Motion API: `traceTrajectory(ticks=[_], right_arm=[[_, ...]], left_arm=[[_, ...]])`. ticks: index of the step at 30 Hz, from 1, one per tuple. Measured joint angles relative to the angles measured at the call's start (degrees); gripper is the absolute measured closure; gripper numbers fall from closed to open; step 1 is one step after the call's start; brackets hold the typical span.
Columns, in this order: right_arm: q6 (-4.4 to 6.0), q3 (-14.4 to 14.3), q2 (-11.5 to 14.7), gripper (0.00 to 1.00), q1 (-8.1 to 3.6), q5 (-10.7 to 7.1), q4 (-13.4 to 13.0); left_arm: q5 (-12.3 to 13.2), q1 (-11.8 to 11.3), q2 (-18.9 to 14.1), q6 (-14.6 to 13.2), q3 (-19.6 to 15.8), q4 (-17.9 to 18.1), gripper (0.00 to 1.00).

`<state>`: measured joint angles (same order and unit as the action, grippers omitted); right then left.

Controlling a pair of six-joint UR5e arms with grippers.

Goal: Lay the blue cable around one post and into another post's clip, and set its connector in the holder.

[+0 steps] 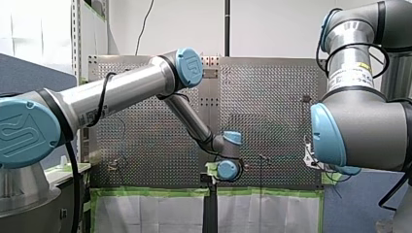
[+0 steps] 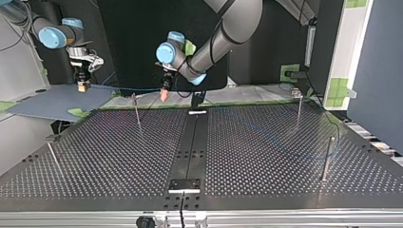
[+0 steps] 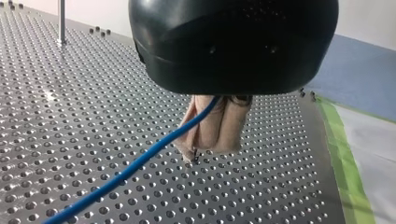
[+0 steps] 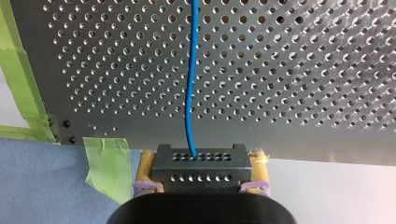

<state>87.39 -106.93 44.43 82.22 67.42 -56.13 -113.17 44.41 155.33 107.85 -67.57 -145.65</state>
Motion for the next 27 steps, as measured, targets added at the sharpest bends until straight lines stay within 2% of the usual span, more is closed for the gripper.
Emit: traceTrajectory(ticks=[15, 27], right_arm=[[0.44, 0.1, -0.3, 1.00, 0.12, 0.45, -0.6], [0.61, 1.0, -1.7, 1.00, 0.02, 1.13, -0.2]], left_arm=[[0.3, -0.2, 0.0, 0.4, -0.7, 1.2, 1.00], [0.3, -0.7, 0.0, 0.5, -0.7, 1.3, 1.00]])
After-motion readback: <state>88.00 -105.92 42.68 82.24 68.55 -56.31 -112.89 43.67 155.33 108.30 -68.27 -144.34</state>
